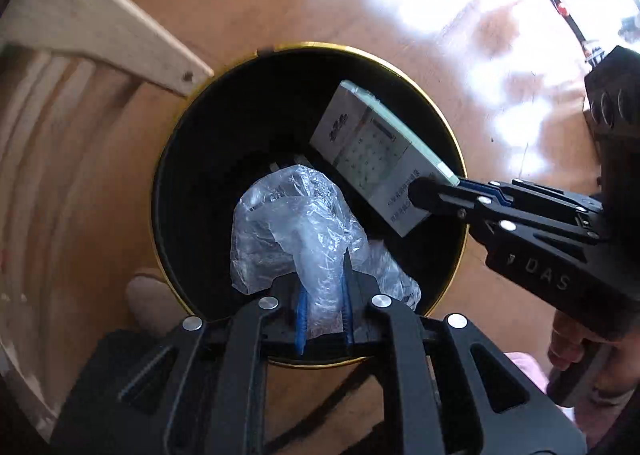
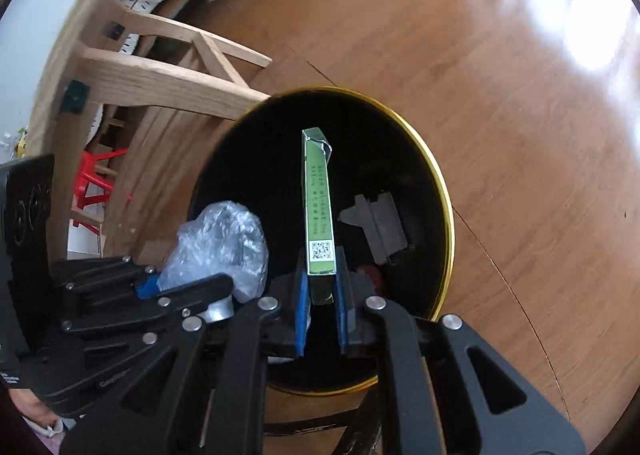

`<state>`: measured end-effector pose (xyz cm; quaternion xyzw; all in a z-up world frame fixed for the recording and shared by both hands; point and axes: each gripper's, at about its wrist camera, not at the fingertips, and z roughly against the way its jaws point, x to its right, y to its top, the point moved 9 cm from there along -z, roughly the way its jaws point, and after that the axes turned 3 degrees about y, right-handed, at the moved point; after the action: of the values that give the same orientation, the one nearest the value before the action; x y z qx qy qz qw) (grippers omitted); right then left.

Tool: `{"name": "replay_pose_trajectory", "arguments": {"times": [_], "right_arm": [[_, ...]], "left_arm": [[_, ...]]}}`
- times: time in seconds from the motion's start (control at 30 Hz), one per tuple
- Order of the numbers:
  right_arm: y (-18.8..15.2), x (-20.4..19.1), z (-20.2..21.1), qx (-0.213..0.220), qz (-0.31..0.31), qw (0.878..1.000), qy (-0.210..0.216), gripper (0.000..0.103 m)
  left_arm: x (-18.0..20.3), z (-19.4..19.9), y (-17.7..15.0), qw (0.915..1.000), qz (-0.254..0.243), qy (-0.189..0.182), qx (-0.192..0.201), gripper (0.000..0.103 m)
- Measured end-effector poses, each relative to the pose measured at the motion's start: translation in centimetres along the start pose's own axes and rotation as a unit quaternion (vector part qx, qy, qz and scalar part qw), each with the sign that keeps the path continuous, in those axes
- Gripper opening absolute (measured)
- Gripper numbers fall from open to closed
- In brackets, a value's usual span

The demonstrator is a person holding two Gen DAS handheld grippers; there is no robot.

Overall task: Collect trash
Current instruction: 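Carry the bag and box to the bin and release both, then grasp the red cigarette box with the left tool while the right tool grasps the white tissue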

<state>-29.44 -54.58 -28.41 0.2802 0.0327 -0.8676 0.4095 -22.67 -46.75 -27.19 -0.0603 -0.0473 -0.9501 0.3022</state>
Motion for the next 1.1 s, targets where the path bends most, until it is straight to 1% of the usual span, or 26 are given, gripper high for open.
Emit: {"name": "replay_pose_trajectory", "arguments": {"times": [0.13, 0.2, 0.23, 0.27, 0.3, 0.33, 0.37, 0.4, 0.43, 0.47, 0.5, 0.57, 0.6, 0.63, 0.7, 0.73, 0.8, 0.83, 0.87, 0.9, 0.93, 1.0, 1.03, 1.07, 1.1], "right_arm": [[0.8, 0.2, -0.1, 0.001, -0.003, 1.0, -0.004, 0.012], [0.8, -0.4, -0.4, -0.002, -0.012, 1.0, 0.009, 0.012], [0.6, -0.3, -0.2, -0.002, -0.015, 1.0, 0.015, 0.012], [0.6, -0.6, 0.0, 0.001, -0.017, 1.0, 0.026, 0.012], [0.9, -0.7, 0.1, 0.005, -0.019, 0.999, 0.034, 0.012], [1.1, -1.0, 0.7, 0.013, -0.026, 0.999, 0.046, 0.013], [1.5, -1.0, 1.4, 0.021, -0.035, 0.998, 0.052, 0.016], [1.9, -0.8, 2.1, 0.028, -0.042, 0.998, 0.049, 0.042], [2.5, -0.6, 3.3, 0.045, -0.054, 0.997, 0.041, 0.089], [3.0, -0.4, 4.5, 0.067, -0.061, 0.995, 0.04, 0.095], [3.6, -0.1, 5.9, 0.085, -0.066, 0.994, 0.036, 0.097], [4.2, 0.4, 7.7, 0.109, -0.068, 0.992, 0.015, 0.097], [4.6, 0.7, 8.8, 0.127, -0.065, 0.99, -0.004, 0.097], [4.9, 0.9, 9.9, 0.148, -0.055, 0.987, -0.032, 0.097], [5.4, 0.9, 11.9, 0.189, -0.017, 0.977, -0.095, 0.097], [5.5, 0.9, 12.3, 0.2, 0.0, 0.973, -0.119, 0.097], [5.6, 0.5, 12.3, 0.199, 0.031, 0.966, -0.165, 0.097], [5.8, 0.1, 12.1, 0.19, 0.048, 0.964, -0.183, 0.097], [5.9, -0.5, 12.0, 0.19, 0.054, 0.962, -0.187, 0.097], [6.2, -1.7, 12.0, 0.198, 0.059, 0.96, -0.189, 0.097], [6.4, -2.5, 12.1, 0.205, 0.061, 0.959, -0.185, 0.097], [7.0, -5.5, 12.0, 0.225, 0.065, 0.959, -0.161, 0.097], [7.5, -7.7, 11.9, 0.235, 0.069, 0.959, -0.139, 0.097], [7.8, -9.5, 11.7, 0.24, 0.074, 0.96, -0.12, 0.097], [8.2, -12.1, 11.5, 0.244, 0.085, 0.961, -0.094, 0.097]], "left_arm": [[-1.0, -0.1, 0.3, 0.9999, 0.009, -0.006, -0.007, 0.013], [-1.0, 0.1, 0.5, 0.9998, 0.014, -0.011, -0.006, 0.013], [-0.8, 0.1, 0.0, 0.9998, 0.015, -0.014, -0.005, 0.013], [-0.9, -0.2, -0.5, 0.9998, 0.016, -0.014, -0.002, 0.015], [-1.3, -0.1, -0.5, 0.9998, 0.017, -0.013, 0.0, 0.021], [-1.9, 0.1, -0.6, 0.9998, 0.019, -0.008, 0.0, 0.049], [-2.1, 0.1, -0.7, 0.9997, 0.025, -0.002, 0.003, 0.091], [-2.6, 0.6, -0.6, 0.9989, 0.039, 0.013, 0.02, 0.097], [-2.6, 0.9, -0.7, 0.9983, 0.045, 0.015, 0.035, 0.097], [-2.5, 1.2, -0.7, 0.9983, 0.042, 0.007, 0.041, 0.097], [-2.2, 1.4, -0.9, 0.9987, 0.034, -0.001, 0.039, 0.097], [-2.1, 1.8, -1.1, 0.9987, 0.023, 0.008, 0.045, 0.097], [-2.1, 2.1, -1.1, 0.9984, 0.019, 0.016, 0.05, 0.097], [-1.8, 2.6, -1.1, 0.9977, 0.013, 0.026, 0.061, 0.097], [-1.1, 5.0, -1.0, 0.9949, -0.003, 0.024, 0.097, 0.097], [-0.9, 6.4, -1.0, 0.993, -0.006, 0.025, 0.115, 0.097], [-0.8, 10.1, -0.7, 0.9857, -0.001, 0.022, 0.167, 0.097], [-1.4, 13.0, -0.6, 0.9791, 0.009, 0.016, 0.202, 0.097], [-2.5, 16.4, -0.5, 0.97, 0.024, 0.009, 0.242, 0.097], [-3.3, 18.0, -0.8, 0.9654, 0.033, 0.009, 0.259, 0.097], [-4.7, 20.7, -1.0, 0.9567, 0.049, 0.018, 0.286, 0.097], [-8.3, 24.2, -1.8, 0.9448, 0.073, 0.054, 0.315, 0.097], [-11.5, 26.2, -2.5, 0.9357, 0.096, 0.088, 0.328, 0.097], [-14.2, 27.7, -3.3, 0.9266, 0.123, 0.113, 0.337, 0.097], [-15.8, 28.7, -4.0, 0.919, 0.143, 0.126, 0.345, 0.097]]}}
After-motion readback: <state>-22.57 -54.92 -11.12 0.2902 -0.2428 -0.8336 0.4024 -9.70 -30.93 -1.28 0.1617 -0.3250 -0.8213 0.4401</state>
